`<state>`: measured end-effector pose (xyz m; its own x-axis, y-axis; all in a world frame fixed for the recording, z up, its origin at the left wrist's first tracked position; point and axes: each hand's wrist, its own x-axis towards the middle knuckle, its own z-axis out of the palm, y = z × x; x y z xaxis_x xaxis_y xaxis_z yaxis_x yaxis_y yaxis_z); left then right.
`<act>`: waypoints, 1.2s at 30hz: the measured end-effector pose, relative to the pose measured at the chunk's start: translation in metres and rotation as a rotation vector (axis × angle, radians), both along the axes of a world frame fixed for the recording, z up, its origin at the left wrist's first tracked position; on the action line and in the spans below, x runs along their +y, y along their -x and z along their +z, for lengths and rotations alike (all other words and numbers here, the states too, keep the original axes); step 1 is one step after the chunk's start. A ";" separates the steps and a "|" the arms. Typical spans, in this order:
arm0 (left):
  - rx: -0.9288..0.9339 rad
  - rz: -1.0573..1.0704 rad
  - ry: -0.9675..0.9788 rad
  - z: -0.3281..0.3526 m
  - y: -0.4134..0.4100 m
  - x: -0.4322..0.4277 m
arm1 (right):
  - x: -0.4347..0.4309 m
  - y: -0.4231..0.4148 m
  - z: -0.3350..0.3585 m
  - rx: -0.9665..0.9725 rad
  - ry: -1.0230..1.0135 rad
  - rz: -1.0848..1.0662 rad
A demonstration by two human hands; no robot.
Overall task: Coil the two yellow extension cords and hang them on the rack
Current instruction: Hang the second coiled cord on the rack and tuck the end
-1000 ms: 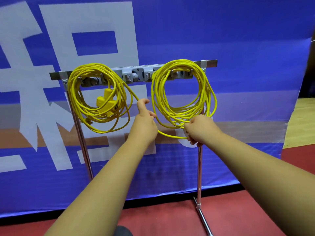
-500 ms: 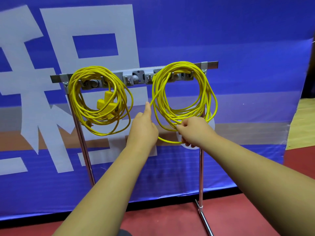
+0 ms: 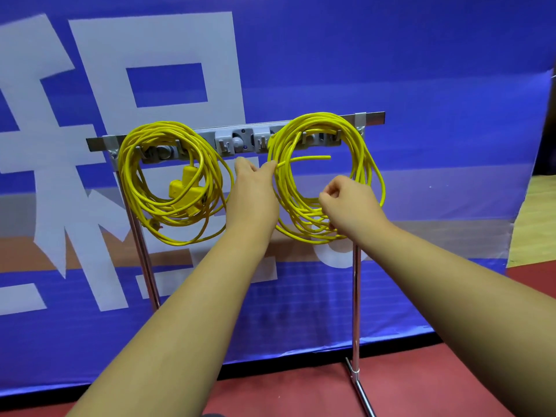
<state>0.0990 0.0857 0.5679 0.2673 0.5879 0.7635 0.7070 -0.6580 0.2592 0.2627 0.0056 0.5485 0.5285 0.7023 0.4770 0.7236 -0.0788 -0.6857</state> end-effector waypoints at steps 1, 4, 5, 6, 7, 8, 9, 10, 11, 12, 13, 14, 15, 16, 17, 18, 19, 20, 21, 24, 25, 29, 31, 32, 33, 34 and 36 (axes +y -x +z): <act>-0.003 0.002 -0.017 0.003 -0.002 0.003 | 0.002 -0.002 0.005 0.003 -0.014 0.000; -0.045 -0.032 -0.047 0.016 -0.008 0.013 | 0.008 -0.007 0.018 -0.020 -0.027 0.006; -0.052 -0.045 -0.051 0.019 -0.010 0.015 | 0.010 -0.008 0.021 -0.029 -0.033 0.005; -0.050 -0.059 -0.062 0.022 -0.012 0.017 | 0.012 -0.008 0.024 -0.038 -0.040 0.001; -0.041 -0.070 -0.074 0.024 -0.015 0.018 | 0.014 -0.009 0.026 -0.048 -0.050 -0.006; -0.038 -0.080 -0.087 0.024 -0.017 0.019 | 0.015 -0.010 0.027 -0.054 -0.058 -0.013; -0.042 -0.088 -0.096 0.023 -0.018 0.020 | 0.017 -0.011 0.027 -0.058 -0.069 -0.015; -0.051 -0.100 -0.106 0.022 -0.019 0.020 | 0.019 -0.013 0.027 -0.061 -0.077 -0.012; -0.059 -0.113 -0.117 0.020 -0.020 0.020 | 0.021 -0.014 0.026 -0.065 -0.084 -0.003; -0.060 -0.128 -0.122 0.018 -0.020 0.020 | 0.022 -0.015 0.024 -0.073 -0.085 0.008; -0.054 -0.145 -0.121 0.016 -0.021 0.019 | 0.024 -0.017 0.023 -0.090 -0.080 0.022; -0.043 -0.162 -0.114 0.014 -0.021 0.018 | 0.025 -0.018 0.022 -0.120 -0.069 0.032; -0.036 -0.179 -0.099 0.012 -0.020 0.017 | 0.027 -0.019 0.022 -0.159 -0.053 0.040; -0.039 -0.195 -0.077 0.012 -0.020 0.015 | 0.028 -0.019 0.022 -0.198 -0.034 0.041; -0.056 -0.205 -0.049 0.012 -0.019 0.014 | 0.030 -0.020 0.023 -0.234 -0.019 0.039; -0.085 -0.210 -0.016 0.013 -0.019 0.014 | 0.031 -0.020 0.024 -0.258 -0.010 0.038; -0.119 -0.212 0.015 0.015 -0.018 0.013 | 0.033 -0.021 0.025 -0.274 -0.005 0.036; -0.148 -0.212 0.037 0.017 -0.018 0.013 | 0.035 -0.021 0.027 -0.280 0.000 0.030; -0.167 -0.208 0.050 0.018 -0.018 0.012 | 0.036 -0.021 0.028 -0.286 -0.003 0.021; -0.203 -0.178 0.049 0.019 -0.019 0.012 | 0.038 -0.023 0.032 -0.287 -0.037 0.004; -0.218 -0.164 0.045 0.019 -0.020 0.013 | 0.039 -0.025 0.033 -0.287 -0.044 0.004; -0.224 -0.080 0.051 0.021 -0.018 0.013 | 0.039 -0.028 0.035 -0.302 -0.030 0.006; -0.208 -0.063 0.051 0.020 -0.017 0.011 | 0.039 -0.027 0.034 -0.308 -0.022 0.001; -0.198 -0.068 0.051 0.019 -0.017 0.010 | 0.039 -0.027 0.033 -0.309 -0.016 0.001; -0.188 -0.080 0.054 0.016 -0.017 0.010 | 0.039 -0.027 0.032 -0.311 -0.006 0.003; -0.184 -0.099 0.062 0.012 -0.018 0.011 | 0.039 -0.026 0.031 -0.314 0.008 0.005; -0.186 -0.143 0.089 0.005 -0.018 0.013 | 0.039 -0.024 0.028 -0.324 0.042 0.015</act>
<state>0.1168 0.0985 0.5733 0.2124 0.6217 0.7539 0.5435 -0.7163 0.4376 0.2870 0.0444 0.5761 0.3429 0.7319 0.5889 0.9051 -0.0897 -0.4156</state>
